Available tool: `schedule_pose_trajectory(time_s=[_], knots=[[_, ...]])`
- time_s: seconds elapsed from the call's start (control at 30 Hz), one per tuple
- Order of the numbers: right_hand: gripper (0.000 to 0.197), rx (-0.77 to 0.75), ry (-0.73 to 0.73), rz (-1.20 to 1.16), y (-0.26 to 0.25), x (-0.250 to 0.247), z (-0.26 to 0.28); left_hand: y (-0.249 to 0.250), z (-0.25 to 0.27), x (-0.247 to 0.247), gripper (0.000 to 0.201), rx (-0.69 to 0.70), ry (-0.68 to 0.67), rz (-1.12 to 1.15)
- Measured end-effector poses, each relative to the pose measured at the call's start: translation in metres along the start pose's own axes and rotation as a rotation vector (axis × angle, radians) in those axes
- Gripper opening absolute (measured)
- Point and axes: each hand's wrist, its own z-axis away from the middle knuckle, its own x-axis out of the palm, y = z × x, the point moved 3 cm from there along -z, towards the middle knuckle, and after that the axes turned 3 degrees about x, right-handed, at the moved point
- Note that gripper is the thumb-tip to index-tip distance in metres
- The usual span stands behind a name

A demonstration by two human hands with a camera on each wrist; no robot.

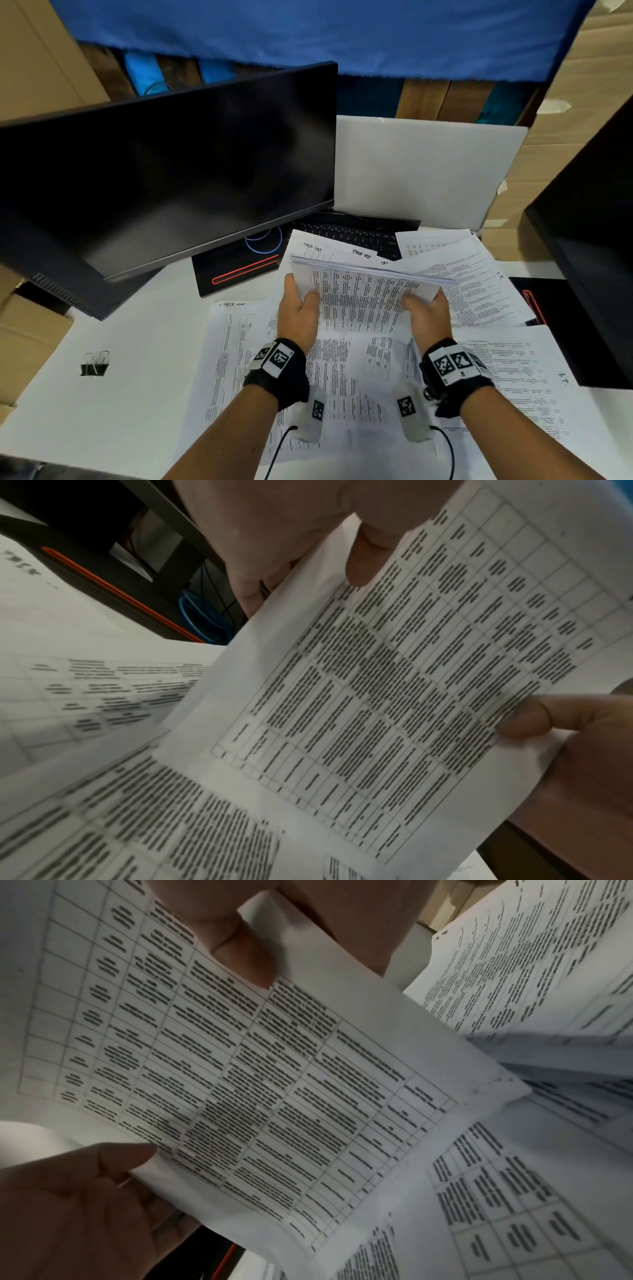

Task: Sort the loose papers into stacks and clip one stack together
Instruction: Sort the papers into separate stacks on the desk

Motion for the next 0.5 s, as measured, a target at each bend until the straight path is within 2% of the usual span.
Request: schedule_pose_trajectory(time_s=[0.1,0.2,0.27,0.37,0.5], knots=[[0.036,0.006,-0.003,0.011,0.000,0.002,-0.002,0.000,0.003,0.000,0.027,-0.013,0.003,0.016],[0.024,-0.006,0.029,-0.007,-0.002,0.001,-0.004,0.004,0.001,0.000,0.017,0.034,0.046,0.029],[0.021,-0.003,0.030,-0.019,0.000,0.001,-0.004,0.005,0.001,0.002,0.014,0.040,0.029,0.035],[0.019,0.002,-0.005,0.020,0.006,0.003,-0.001,-0.004,0.006,0.004,0.022,-0.016,-0.033,-0.012],[0.020,0.036,-0.027,0.064,0.013,0.004,-0.002,-0.022,0.004,-0.001,0.016,-0.081,-0.067,-0.085]])
